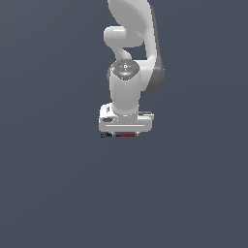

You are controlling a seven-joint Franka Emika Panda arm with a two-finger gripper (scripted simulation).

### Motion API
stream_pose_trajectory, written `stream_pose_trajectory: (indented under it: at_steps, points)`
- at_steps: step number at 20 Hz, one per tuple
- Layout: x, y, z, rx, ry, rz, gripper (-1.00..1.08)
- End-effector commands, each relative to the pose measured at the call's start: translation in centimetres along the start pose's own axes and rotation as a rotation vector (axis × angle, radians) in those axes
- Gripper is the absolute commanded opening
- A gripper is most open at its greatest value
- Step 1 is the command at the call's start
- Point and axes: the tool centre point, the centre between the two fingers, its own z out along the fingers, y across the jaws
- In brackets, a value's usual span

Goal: Pick up the object and move it to a goal position.

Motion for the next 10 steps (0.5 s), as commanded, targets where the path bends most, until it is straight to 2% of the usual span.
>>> stream_pose_trajectory:
  at_steps: [1, 4, 10]
  points:
    - [0.0, 0.0, 0.0, 0.0, 0.0, 0.0, 1.0]
    - [0.2, 0.5, -0.3, -0.001, 0.007, 0.007, 1.0]
    - [1.3, 3.3, -1.8, -0.005, 0.047, 0.055, 1.0]
